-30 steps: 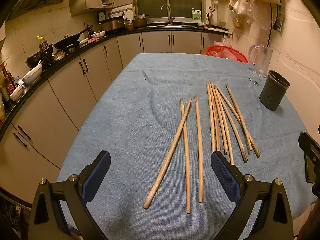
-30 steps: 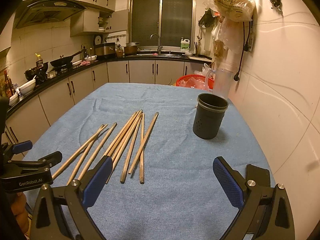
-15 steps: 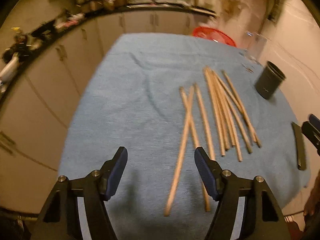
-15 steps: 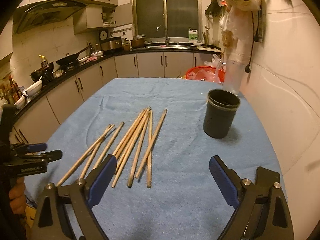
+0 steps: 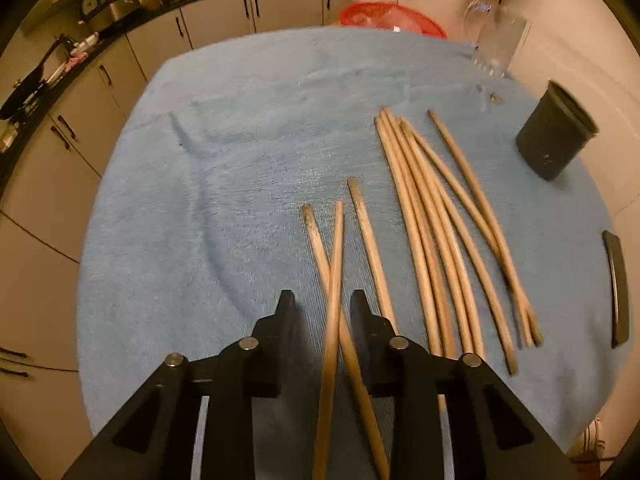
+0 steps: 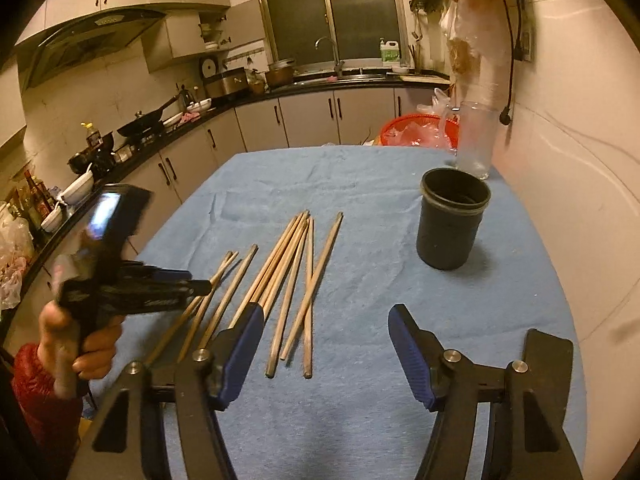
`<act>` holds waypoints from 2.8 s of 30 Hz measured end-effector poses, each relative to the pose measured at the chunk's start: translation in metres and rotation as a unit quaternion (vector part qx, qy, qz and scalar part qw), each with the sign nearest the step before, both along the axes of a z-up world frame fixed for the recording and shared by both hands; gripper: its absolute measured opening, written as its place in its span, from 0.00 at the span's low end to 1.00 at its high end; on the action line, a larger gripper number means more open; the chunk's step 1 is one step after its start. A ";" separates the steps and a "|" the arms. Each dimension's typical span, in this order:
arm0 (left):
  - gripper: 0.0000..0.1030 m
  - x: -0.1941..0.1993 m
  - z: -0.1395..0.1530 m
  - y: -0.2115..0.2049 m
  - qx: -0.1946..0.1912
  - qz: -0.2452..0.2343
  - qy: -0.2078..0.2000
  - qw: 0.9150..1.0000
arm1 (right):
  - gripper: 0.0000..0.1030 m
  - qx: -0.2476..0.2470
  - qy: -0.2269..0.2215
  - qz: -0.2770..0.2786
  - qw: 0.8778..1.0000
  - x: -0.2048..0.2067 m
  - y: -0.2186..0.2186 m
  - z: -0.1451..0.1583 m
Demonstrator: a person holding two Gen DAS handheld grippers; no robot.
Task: Organize utensils
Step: 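Grasp one wooden chopstick with the right gripper and lift it, then carry the held chopstick upright with the right gripper toward the grey holder cup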
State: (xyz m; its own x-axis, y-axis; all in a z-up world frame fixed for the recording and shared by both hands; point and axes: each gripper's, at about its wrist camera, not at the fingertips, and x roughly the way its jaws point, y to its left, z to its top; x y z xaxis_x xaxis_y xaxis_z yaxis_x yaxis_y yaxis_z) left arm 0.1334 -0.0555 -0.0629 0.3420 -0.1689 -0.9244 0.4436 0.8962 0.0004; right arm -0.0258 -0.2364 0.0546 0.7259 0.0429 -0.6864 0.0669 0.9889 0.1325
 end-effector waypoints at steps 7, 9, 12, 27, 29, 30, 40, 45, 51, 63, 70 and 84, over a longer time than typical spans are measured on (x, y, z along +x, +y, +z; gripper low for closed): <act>0.10 0.026 -0.006 0.024 -0.024 0.040 0.026 0.999 | 0.66 0.016 0.008 -0.003 1.000 0.008 -0.008 0.000; 0.10 0.032 -0.007 0.040 -0.044 0.052 0.037 0.997 | 0.66 0.026 0.013 0.006 1.000 0.017 -0.008 0.002; 0.09 0.036 -0.005 0.056 -0.058 0.070 0.037 0.995 | 0.66 0.042 0.029 0.014 0.999 0.037 -0.007 0.002; 0.13 0.035 0.001 0.119 -0.162 0.073 0.055 0.983 | 0.62 0.054 0.104 0.013 0.993 0.148 0.008 -0.025; 0.13 0.036 0.003 0.127 -0.156 0.081 0.053 0.983 | 0.61 0.045 0.113 0.015 0.992 0.162 0.012 -0.029; 0.13 0.037 0.003 0.130 -0.153 0.085 0.054 0.983 | 0.59 0.043 0.117 0.015 0.992 0.166 0.013 -0.031; 0.13 0.066 0.002 0.111 -0.116 0.108 0.052 0.986 | 0.38 0.026 0.191 -0.028 0.981 0.221 -0.002 -0.064; 0.13 0.080 0.001 0.089 -0.079 0.113 0.061 0.989 | 0.36 0.011 0.216 -0.034 0.976 0.240 -0.003 -0.080; 0.13 0.077 0.002 0.081 -0.049 0.116 0.056 0.990 | 0.30 -0.008 0.242 -0.043 0.969 0.250 -0.009 -0.104; 0.06 0.070 0.014 0.060 -0.060 0.127 0.031 0.990 | 0.07 -0.018 0.234 -0.004 0.972 0.264 0.010 -0.101; 0.06 0.026 0.072 0.069 -0.099 0.122 -0.049 0.986 | 0.07 0.050 0.135 0.014 0.989 0.212 0.003 -0.046; 0.06 -0.041 0.154 0.060 -0.150 0.060 -0.136 0.977 | 0.07 0.089 -0.046 0.053 0.994 0.087 0.021 0.048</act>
State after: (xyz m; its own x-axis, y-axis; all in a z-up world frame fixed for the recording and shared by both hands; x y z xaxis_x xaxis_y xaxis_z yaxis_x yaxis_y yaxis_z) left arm 0.0921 0.0046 0.0912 0.6026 -0.3616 -0.7114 0.3560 0.9196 -0.1659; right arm 0.0610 -0.2152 0.1023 0.7698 0.2382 -0.5922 -0.0577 0.9499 0.3071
